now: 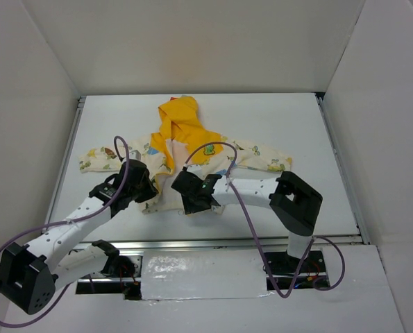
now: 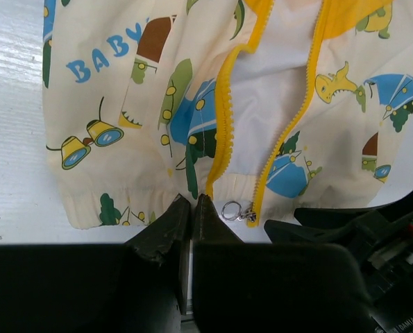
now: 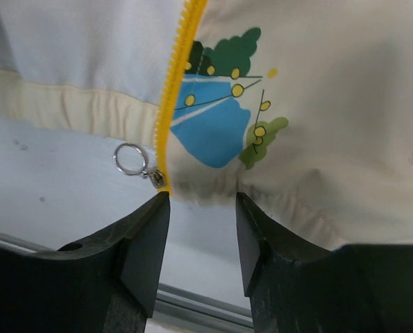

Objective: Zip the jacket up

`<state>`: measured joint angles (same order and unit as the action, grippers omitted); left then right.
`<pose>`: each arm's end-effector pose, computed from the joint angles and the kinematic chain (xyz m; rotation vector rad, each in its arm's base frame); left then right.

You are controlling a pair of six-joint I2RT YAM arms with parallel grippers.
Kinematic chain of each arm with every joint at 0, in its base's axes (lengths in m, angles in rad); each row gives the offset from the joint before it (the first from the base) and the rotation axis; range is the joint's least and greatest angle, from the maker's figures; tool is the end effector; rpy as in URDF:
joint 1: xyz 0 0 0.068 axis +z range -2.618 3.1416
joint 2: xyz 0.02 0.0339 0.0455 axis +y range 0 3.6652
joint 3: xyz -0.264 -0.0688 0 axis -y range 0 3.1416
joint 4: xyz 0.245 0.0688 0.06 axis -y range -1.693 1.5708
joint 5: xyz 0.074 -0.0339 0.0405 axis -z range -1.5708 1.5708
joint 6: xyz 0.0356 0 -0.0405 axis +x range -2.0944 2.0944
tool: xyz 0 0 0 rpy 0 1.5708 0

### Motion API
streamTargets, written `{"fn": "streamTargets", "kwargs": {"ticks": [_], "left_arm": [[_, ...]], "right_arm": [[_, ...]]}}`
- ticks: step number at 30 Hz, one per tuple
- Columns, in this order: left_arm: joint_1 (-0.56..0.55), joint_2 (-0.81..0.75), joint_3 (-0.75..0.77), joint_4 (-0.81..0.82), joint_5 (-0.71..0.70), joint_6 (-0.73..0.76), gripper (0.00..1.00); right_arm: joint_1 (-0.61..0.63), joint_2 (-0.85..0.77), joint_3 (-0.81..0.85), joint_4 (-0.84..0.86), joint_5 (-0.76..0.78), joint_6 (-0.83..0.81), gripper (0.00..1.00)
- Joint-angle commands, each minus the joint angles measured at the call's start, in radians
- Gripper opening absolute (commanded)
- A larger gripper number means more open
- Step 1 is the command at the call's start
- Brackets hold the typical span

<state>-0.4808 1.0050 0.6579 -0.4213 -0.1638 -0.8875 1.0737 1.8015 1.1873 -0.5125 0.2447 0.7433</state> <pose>0.1869 -0.0909 0.2336 -0.5612 2.3118 -0.4862 0.1801 0.3139 0.1803 -0.3654 2.6419 0.2731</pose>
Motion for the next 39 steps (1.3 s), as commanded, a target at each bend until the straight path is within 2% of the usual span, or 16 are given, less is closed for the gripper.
{"fn": "streamTargets", "kwargs": {"ticks": [1,7,11,16,19,21,26,27,28,31,34,35,36,37,39], "left_arm": [[-0.001,-0.019,-0.004,0.026,0.032,0.03,0.0],[-0.001,-0.031,-0.021,0.033,0.038,0.032,0.0],[-0.001,-0.039,-0.043,0.045,0.049,0.03,0.0],[-0.001,-0.037,-0.06,0.061,0.061,0.03,0.0],[-0.001,-0.034,-0.063,0.067,0.07,0.03,0.0],[-0.001,-0.039,-0.063,0.065,0.07,0.032,0.0],[-0.001,-0.052,-0.078,0.073,0.07,0.03,0.0],[-0.001,-0.051,-0.084,0.076,0.073,0.027,0.0],[-0.001,-0.049,-0.086,0.079,0.075,0.027,0.0],[-0.001,-0.048,-0.095,0.095,0.093,0.025,0.0],[-0.001,-0.048,-0.092,0.101,0.095,0.032,0.0],[-0.001,-0.048,-0.089,0.102,0.09,0.033,0.0],[-0.001,-0.049,-0.084,0.102,0.09,0.033,0.0],[-0.001,-0.052,-0.084,0.111,0.093,0.032,0.0],[-0.001,-0.071,-0.09,0.138,0.121,0.028,0.0]], "right_arm": [[0.009,0.016,0.029,-0.037,0.035,-0.009,0.5],[0.014,0.045,0.015,-0.02,0.018,0.004,0.47],[0.015,0.076,0.023,-0.021,0.013,0.014,0.53],[0.029,0.087,0.041,-0.009,0.013,0.024,0.52],[0.031,0.127,0.067,-0.035,0.033,0.028,0.44],[0.032,0.137,0.06,-0.041,0.039,0.036,0.32],[0.032,0.121,0.028,-0.027,0.038,0.044,0.17],[0.031,0.121,0.029,-0.029,0.036,0.042,0.12],[0.032,0.121,0.032,-0.035,0.038,0.042,0.0],[0.038,0.099,0.054,-0.05,0.05,0.041,0.0],[0.038,0.018,0.07,-0.025,0.051,-0.005,0.0],[0.038,-0.057,0.067,0.0,0.047,-0.025,0.0],[0.037,-0.101,0.036,0.04,0.038,-0.072,0.0],[0.037,-0.153,0.003,0.152,0.018,-0.096,0.0],[0.034,-0.313,-0.148,0.318,-0.019,-0.179,0.0]]}}
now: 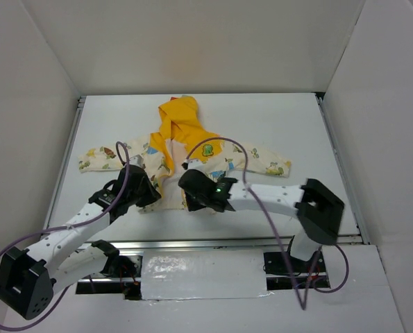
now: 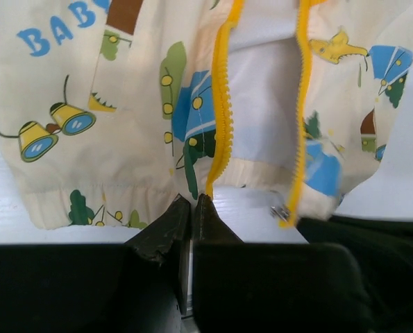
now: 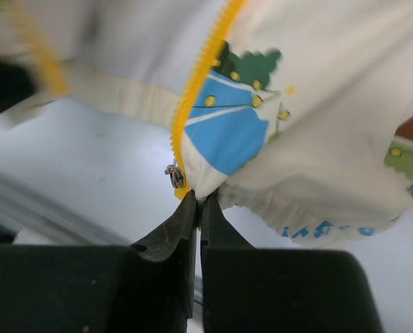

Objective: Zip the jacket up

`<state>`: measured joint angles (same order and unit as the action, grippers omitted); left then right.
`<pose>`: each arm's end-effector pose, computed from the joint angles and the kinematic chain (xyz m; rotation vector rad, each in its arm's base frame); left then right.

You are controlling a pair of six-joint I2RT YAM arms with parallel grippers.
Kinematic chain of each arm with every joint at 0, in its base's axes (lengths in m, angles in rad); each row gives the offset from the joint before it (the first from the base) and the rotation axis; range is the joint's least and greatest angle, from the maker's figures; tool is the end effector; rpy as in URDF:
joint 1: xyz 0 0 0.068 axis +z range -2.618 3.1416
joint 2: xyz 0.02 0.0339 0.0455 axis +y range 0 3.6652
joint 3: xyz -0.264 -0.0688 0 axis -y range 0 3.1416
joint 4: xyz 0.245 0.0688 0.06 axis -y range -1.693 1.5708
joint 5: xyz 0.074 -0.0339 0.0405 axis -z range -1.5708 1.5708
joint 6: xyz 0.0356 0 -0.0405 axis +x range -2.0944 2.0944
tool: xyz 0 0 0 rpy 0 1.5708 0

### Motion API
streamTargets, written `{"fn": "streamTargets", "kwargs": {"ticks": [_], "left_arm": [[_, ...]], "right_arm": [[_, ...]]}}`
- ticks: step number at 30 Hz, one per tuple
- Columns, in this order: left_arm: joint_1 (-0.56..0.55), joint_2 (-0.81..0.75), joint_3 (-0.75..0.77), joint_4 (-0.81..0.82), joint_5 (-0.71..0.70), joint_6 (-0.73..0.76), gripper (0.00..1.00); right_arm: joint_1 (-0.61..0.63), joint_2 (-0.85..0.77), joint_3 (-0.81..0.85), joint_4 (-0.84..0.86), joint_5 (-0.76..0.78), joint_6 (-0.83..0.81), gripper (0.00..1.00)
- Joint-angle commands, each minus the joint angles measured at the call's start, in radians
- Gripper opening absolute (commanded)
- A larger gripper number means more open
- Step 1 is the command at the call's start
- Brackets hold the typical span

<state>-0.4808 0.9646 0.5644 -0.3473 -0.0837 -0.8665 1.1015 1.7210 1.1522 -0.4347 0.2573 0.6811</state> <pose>0.1777 -0.0893 0.2158 -0.5004 2.3349 -0.5721 0.1693 0.3139 0.2017 -0.4407 2.5293 0.3732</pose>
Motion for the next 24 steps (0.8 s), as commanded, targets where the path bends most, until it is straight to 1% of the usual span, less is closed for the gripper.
{"fn": "streamTargets", "kwargs": {"ticks": [1,2,4,5,6,7,8,9,10,11,12,13,14,15,16,17,18,19,20,24], "left_arm": [[-0.001,-0.038,0.0,0.1,0.053,0.006,0.0],[-0.001,-0.047,-0.004,0.117,0.062,0.006,0.0],[-0.001,-0.064,-0.008,0.152,0.073,-0.006,0.0],[-0.001,-0.069,-0.005,0.156,0.07,-0.008,0.0],[-0.001,-0.066,0.014,0.154,0.059,-0.008,0.0],[0.001,-0.061,0.028,0.137,0.058,-0.002,0.0],[0.001,-0.049,0.055,0.13,0.05,0.004,0.0],[0.001,-0.043,0.066,0.122,0.041,0.004,0.0],[0.001,-0.038,0.077,0.117,0.032,0.006,0.0],[0.001,-0.033,0.084,0.122,0.03,0.011,0.0],[0.001,-0.03,0.094,0.125,0.032,0.012,0.0],[0.001,-0.029,0.097,0.132,0.033,0.012,0.0],[0.001,-0.029,0.1,0.146,0.033,0.011,0.0],[0.001,-0.026,0.101,0.151,0.035,0.009,0.0],[0.001,-0.021,0.11,0.149,0.036,0.009,0.0],[0.001,-0.02,0.112,0.151,0.042,0.012,0.0],[0.001,-0.017,0.114,0.156,0.045,0.015,0.0],[0.001,-0.017,0.109,0.163,0.071,0.024,0.0],[0.001,-0.02,0.104,0.201,0.078,0.033,0.0],[-0.001,-0.061,0.051,0.3,0.139,0.055,0.0]], "right_arm": [[-0.005,-0.28,-0.181,0.44,-0.071,-0.153,0.0],[-0.018,-0.343,-0.301,0.544,-0.196,-0.214,0.0],[-0.058,-0.359,-0.362,0.707,-0.335,-0.28,0.0],[-0.057,-0.341,-0.367,0.711,-0.434,-0.405,0.0],[-0.051,-0.325,-0.35,0.68,-0.408,-0.452,0.0],[-0.034,-0.307,-0.324,0.604,-0.344,-0.492,0.0],[-0.025,-0.266,-0.28,0.581,-0.08,-0.533,0.0],[-0.014,-0.246,-0.273,0.582,0.082,-0.551,0.0],[-0.006,-0.232,-0.279,0.685,0.241,-0.558,0.0],[-0.005,-0.227,-0.319,0.758,0.346,-0.586,0.0],[-0.003,-0.248,-0.357,0.98,0.455,-0.603,0.0],[-0.005,-0.267,-0.403,1.081,0.45,-0.609,0.0],[-0.009,-0.285,-0.481,1.166,0.439,-0.579,0.0],[-0.012,-0.296,-0.521,1.356,0.357,-0.591,0.0],[-0.008,-0.273,-0.56,1.451,0.379,-0.626,0.0],[-0.008,-0.244,-0.559,1.564,0.446,-0.64,0.0],[-0.009,-0.18,-0.551,1.597,0.498,-0.64,0.0],[-0.008,-0.163,-0.551,1.626,0.511,-0.614,0.0],[-0.009,-0.161,-0.565,1.642,0.394,-0.597,0.0],[-0.035,-0.199,-0.608,1.59,0.214,-0.351,0.0]]}}
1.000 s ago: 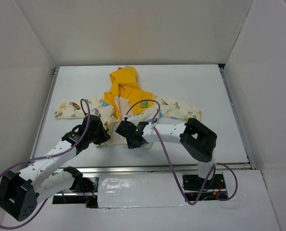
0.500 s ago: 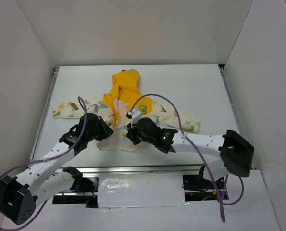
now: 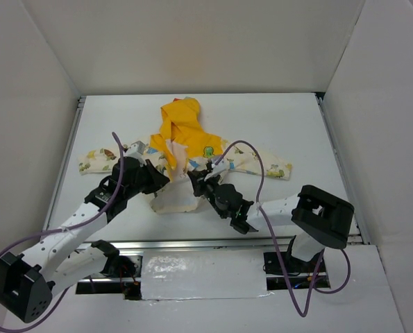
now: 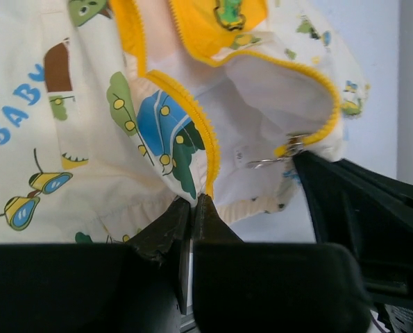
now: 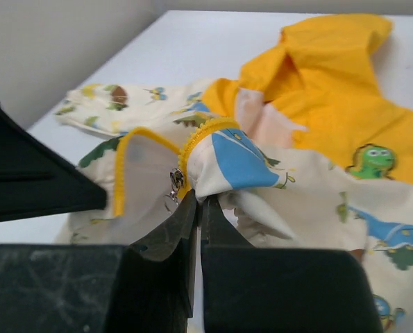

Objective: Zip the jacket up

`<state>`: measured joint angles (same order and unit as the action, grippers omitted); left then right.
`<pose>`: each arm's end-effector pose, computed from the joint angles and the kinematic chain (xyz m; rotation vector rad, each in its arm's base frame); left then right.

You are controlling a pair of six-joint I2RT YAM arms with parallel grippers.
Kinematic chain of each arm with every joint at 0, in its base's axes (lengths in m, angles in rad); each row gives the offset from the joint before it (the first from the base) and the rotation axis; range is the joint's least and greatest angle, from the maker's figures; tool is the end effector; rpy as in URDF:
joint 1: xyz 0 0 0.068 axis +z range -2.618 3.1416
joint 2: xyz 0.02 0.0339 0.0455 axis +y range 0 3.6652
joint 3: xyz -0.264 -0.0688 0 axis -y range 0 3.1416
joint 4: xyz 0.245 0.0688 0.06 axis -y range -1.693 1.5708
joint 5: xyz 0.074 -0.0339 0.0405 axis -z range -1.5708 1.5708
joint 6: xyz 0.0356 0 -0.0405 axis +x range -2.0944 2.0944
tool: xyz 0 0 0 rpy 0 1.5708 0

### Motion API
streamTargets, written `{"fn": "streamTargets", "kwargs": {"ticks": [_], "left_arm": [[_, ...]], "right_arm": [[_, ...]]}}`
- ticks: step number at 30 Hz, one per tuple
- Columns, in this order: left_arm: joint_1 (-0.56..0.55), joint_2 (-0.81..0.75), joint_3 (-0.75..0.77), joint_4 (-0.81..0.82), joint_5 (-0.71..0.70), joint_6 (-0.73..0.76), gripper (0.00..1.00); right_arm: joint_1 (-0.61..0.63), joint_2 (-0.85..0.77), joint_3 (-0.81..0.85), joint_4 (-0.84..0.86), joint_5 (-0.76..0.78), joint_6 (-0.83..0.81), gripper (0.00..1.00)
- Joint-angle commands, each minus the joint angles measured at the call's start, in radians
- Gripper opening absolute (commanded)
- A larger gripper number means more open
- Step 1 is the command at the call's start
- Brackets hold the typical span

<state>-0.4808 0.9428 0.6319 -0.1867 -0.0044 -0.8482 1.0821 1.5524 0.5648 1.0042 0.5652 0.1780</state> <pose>0.1888 -0.0983 0.2570 -0.3993 2.1335 -0.7924 0.1596 0.2596 0.2077 -0.2601 1.5620 0.5535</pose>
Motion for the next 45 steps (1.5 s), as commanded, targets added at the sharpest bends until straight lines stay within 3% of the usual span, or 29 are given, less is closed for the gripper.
{"fn": "streamTargets", "kwargs": {"ticks": [1,3,4,6,7,14,45], "left_arm": [[-0.001,-0.047,-0.026,0.163,0.082,0.038,0.0],[-0.001,-0.061,-0.047,0.225,0.098,0.052,0.0],[-0.001,-0.071,-0.054,0.239,0.106,0.052,0.0],[0.001,-0.085,-0.07,0.265,0.11,0.047,0.0],[0.001,-0.09,-0.074,0.274,0.121,0.049,0.0],[0.001,-0.116,-0.112,0.345,0.158,0.048,0.0],[0.001,-0.111,-0.178,0.421,0.192,0.028,0.0]], "right_arm": [[-0.02,-0.053,-0.035,0.134,-0.144,0.185,0.0],[-0.037,-0.112,-0.084,0.146,-0.302,0.311,0.0],[-0.043,-0.114,-0.086,0.142,-0.306,0.343,0.0],[-0.068,-0.127,-0.02,-0.035,-0.381,0.403,0.0],[-0.068,-0.132,-0.002,-0.156,-0.381,0.42,0.0],[-0.073,-0.144,-0.025,-0.219,-0.43,0.514,0.0],[-0.143,-0.158,-0.071,-0.141,-0.513,0.603,0.0]]}}
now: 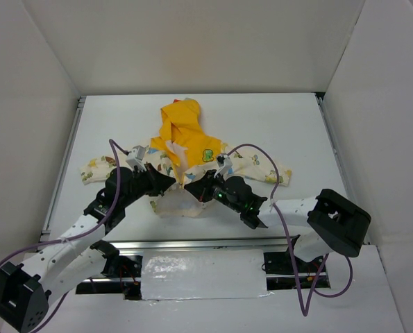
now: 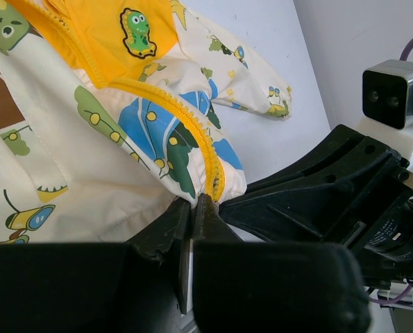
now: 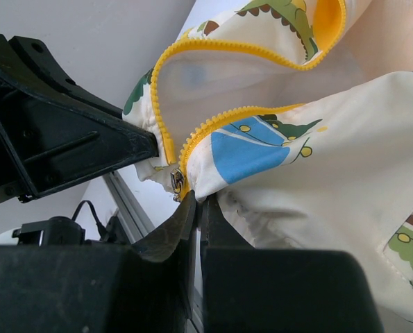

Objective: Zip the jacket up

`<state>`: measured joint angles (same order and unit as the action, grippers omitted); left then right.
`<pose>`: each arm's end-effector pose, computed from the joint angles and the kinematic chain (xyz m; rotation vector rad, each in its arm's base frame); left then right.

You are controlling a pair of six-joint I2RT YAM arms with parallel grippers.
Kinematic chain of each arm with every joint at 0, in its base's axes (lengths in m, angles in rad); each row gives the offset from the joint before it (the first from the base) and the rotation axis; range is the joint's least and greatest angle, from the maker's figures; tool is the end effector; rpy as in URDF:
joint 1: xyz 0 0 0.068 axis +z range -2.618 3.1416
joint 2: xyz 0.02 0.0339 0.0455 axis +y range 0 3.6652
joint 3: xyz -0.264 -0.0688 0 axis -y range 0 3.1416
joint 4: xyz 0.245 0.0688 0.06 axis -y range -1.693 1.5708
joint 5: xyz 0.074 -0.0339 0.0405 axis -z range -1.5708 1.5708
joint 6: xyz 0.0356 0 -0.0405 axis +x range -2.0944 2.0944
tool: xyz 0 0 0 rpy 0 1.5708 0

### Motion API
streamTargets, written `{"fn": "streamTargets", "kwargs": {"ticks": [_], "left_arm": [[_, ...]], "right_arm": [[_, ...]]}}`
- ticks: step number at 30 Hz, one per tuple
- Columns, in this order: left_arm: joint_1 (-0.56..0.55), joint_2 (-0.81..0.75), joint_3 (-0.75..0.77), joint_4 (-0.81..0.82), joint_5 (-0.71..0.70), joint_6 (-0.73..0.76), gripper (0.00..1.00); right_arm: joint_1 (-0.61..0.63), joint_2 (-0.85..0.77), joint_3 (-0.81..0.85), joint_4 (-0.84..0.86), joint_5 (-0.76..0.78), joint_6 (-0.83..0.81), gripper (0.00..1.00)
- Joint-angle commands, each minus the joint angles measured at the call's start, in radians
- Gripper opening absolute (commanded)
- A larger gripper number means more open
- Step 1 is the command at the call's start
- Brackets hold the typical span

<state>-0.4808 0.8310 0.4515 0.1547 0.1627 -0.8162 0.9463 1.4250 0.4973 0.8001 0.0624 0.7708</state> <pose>0.1731 -0.0968 0.2491 -0.1976 1.9151 -1.0498 0.1686 0.2301 0.2007 -0.1119 1.8533 1.1982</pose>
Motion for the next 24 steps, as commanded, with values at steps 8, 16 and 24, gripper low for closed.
{"fn": "streamTargets", "kwargs": {"ticks": [8,16,24], "left_arm": [[0.001,0.008,-0.005,0.091,0.031,-0.005,0.0],[0.001,0.022,-0.019,0.137,0.067,-0.021,0.0],[0.001,0.036,-0.028,0.163,0.098,-0.018,0.0]], "right_arm": [[-0.021,-0.041,-0.003,0.06,-0.027,0.013,0.0],[-0.035,-0.029,0.012,0.057,-0.05,0.015,0.0],[-0.063,-0.04,0.014,0.06,-0.084,0.021,0.0]]}}
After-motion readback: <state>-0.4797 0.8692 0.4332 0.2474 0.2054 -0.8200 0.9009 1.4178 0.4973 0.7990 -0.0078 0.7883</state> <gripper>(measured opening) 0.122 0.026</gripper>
